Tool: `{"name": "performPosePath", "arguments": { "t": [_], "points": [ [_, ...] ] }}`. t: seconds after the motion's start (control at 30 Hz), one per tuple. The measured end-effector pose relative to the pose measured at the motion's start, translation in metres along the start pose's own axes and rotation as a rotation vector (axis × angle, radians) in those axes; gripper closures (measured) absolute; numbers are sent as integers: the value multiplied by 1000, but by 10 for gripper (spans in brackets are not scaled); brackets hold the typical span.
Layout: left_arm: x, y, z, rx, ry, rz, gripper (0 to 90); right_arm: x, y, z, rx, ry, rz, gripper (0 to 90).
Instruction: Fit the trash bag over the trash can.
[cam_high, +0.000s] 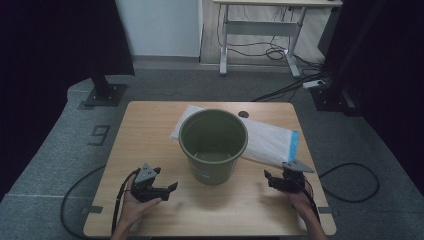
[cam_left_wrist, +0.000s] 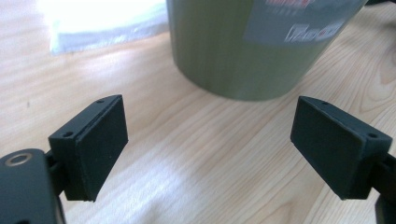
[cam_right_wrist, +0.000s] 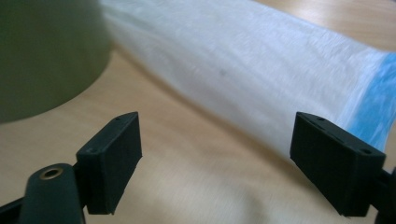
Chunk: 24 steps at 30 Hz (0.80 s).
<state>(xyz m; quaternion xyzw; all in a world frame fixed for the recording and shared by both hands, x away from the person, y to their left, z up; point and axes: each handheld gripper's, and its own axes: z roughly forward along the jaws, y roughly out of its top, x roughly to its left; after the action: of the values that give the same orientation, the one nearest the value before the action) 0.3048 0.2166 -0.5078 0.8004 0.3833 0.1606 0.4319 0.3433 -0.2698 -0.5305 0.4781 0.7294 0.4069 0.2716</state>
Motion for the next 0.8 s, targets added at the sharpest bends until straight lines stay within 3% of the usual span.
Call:
{"name": "performPosePath", "arguments": {
  "t": [0.1, 0.13, 0.23, 0.33, 0.43, 0.57, 0.63, 0.73, 0.8],
  "points": [
    [1, -4, 3, 26, 9, 3, 121, -1, 12, 17, 13, -28, -28, 169],
    [2, -6, 4, 34, 12, 2, 121, -1, 12, 17, 13, -28, -28, 169],
    [5, -11, 7, 54, 24, 0, 128, -1, 24, 40, 39, -26, -35, 187],
    [6, -12, 6, 48, 19, -2, 128, -1, 28, 49, 47, -19, -54, 199],
    [6, -12, 6, 50, 26, -3, 128, -1, 36, 62, 51, 19, -70, 210],
    [8, -13, 6, 55, 28, -7, 128, 4, 39, 76, 103, 48, -100, 215],
    [9, -14, 5, 53, 32, -13, 128, 5, 39, 82, 128, 61, -91, 223],
    [12, -16, 2, 38, 31, -32, 131, 6, 38, 87, 156, 92, -93, 294],
    [14, -18, 1, 36, 30, -40, 131, 7, 37, 87, 161, 82, -101, 317]
  ]
}}
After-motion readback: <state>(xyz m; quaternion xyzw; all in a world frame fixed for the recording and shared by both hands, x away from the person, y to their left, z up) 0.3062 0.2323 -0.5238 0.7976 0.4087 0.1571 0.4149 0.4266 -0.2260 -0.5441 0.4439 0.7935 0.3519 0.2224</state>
